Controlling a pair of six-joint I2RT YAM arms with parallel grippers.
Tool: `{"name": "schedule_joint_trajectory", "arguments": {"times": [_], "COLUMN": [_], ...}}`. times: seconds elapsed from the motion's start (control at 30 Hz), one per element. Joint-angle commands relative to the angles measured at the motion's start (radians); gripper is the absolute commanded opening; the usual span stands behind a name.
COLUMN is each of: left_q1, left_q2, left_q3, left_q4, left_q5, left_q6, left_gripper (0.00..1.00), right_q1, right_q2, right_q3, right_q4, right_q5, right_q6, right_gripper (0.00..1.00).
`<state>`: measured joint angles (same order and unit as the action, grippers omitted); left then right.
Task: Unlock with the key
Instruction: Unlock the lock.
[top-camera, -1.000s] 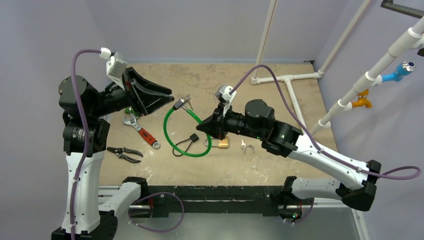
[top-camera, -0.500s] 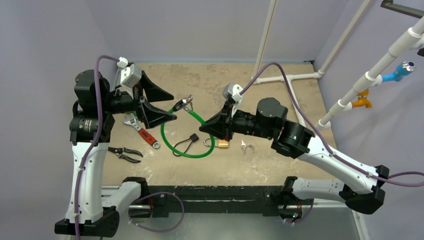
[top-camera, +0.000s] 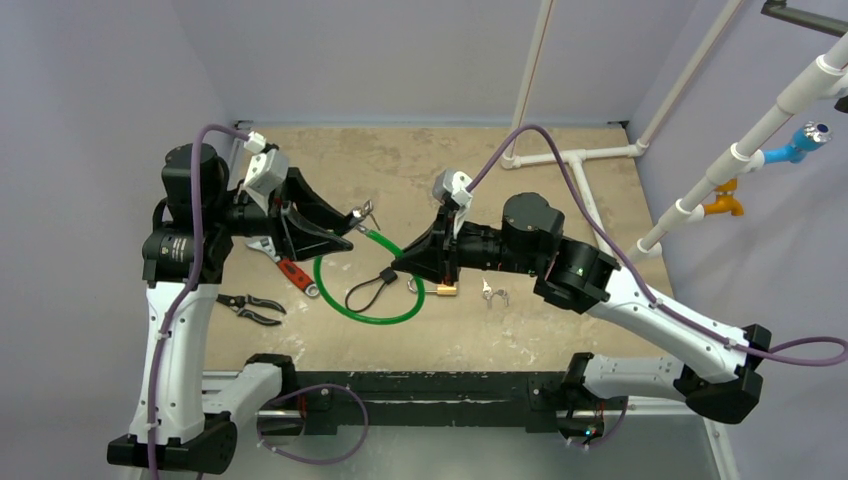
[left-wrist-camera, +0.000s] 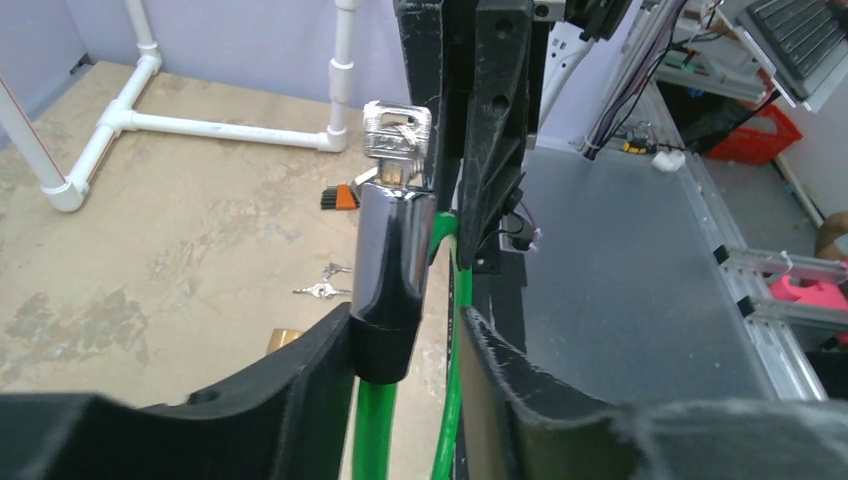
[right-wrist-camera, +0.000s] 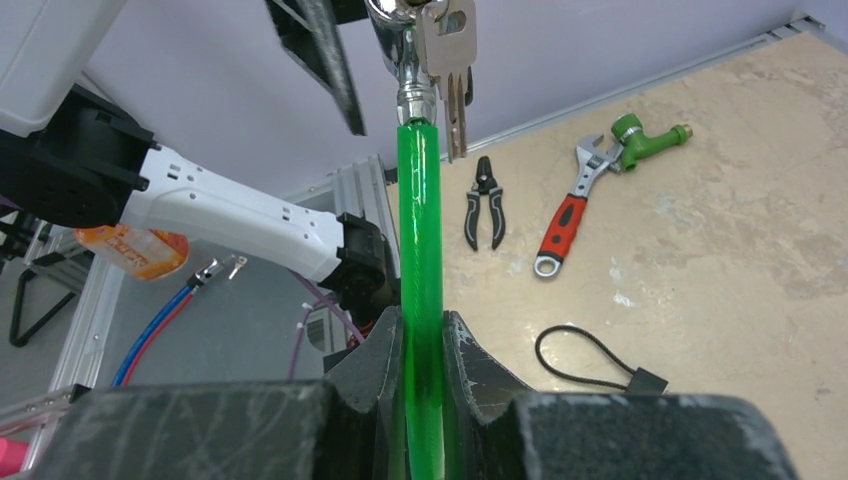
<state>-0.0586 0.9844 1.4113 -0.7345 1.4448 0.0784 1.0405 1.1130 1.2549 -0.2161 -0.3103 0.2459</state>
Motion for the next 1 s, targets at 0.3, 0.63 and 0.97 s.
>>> {"name": "schedule_joint_trajectory", "arguments": {"times": [0.3,0.63,0.97], "left_q1": [-0.050,-0.050,-0.012], "left_q2": [-0.015,-0.025,-0.057], "left_q3": [0.024,0.024,-0.079], "left_q4": [-0.005,0.083,0.495], "left_q5": [0.039,0.002,-0.071], "left_q6": [0.033,-0.087,-0.446], "left_gripper": [0.06,0.00,0.00], "right_q1": [0.001,0.000,0.001], "right_q2": [0.045,0.012,-0.037], "right_q3": [0.032,-0.030,-0.112], "right_q4": [0.134,0.106,0.111], "right_q5": [-0.022,0.036,0.063], "right_q6": [0.002,0.019,0.040], "right_gripper": [0.00,0.00,0.00]}}
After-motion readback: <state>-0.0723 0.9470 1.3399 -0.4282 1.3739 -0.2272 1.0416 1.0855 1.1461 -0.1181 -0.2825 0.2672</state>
